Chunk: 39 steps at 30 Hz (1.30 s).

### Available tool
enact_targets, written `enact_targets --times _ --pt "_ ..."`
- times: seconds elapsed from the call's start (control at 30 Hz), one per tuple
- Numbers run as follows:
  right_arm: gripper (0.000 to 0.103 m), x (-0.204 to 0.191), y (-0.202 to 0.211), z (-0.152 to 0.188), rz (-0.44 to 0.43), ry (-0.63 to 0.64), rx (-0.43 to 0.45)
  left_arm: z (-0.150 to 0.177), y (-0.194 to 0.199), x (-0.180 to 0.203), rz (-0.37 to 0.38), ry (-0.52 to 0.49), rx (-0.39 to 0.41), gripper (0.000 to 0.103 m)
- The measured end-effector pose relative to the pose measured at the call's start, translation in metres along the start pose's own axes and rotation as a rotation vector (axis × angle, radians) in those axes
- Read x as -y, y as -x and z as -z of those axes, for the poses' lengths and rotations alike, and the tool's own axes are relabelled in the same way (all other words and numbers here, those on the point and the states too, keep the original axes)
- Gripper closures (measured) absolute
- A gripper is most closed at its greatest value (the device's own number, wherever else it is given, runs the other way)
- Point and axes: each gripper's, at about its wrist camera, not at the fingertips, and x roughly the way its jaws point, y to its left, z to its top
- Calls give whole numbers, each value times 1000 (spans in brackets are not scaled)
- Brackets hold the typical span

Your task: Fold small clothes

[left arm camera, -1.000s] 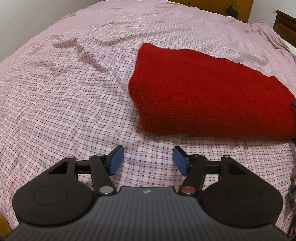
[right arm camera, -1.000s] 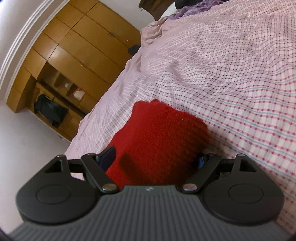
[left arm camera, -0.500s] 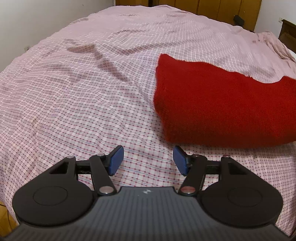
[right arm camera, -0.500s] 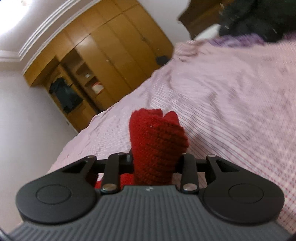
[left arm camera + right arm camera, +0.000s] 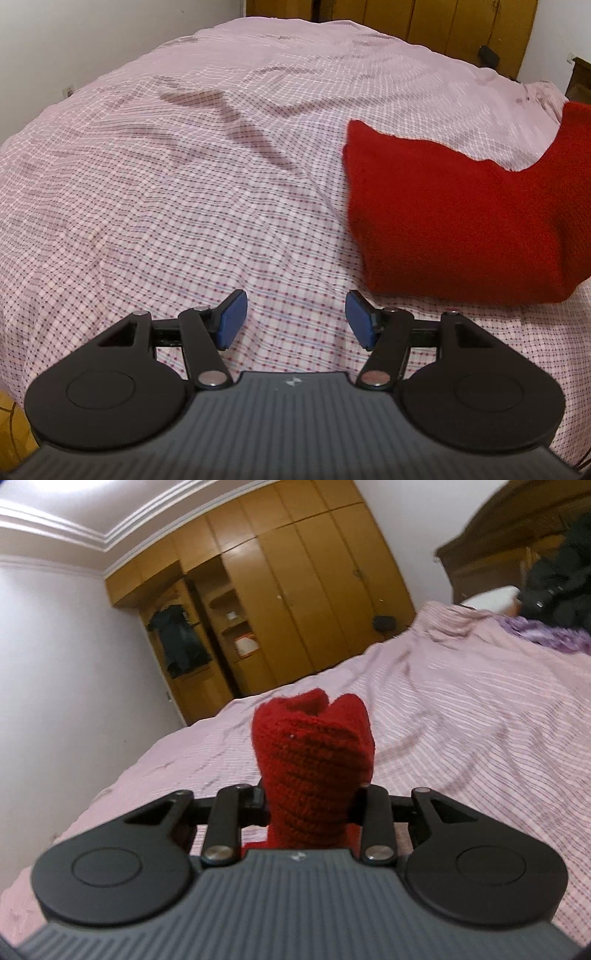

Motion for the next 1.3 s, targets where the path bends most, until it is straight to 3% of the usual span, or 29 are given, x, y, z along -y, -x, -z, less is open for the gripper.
enact_targets --times 0.33,0.53,0.7,0.77,1.03,1.17,1.3 --pt "71 -69 -18 24 -59 247 -38 2 3 -26 -5 59 5 36" --pt "71 -110 -26 65 -95 441 -85 4 3 -41 -11 86 3 36" --pt "70 -129 -38 101 -130 562 -203 7 3 -55 -15 108 1 36" --pt "70 -133 -37 108 -128 603 -192 8 3 -61 -17 116 0 36" --pt "71 -139 -27 65 -140 424 -112 12 5 -84 -22 153 4 36" --pt "71 -167 -21 82 -183 561 -81 12 6 -91 -25 166 9 36" --pt "69 -177 -26 128 -211 718 -200 13 8 -95 -30 170 10 36"
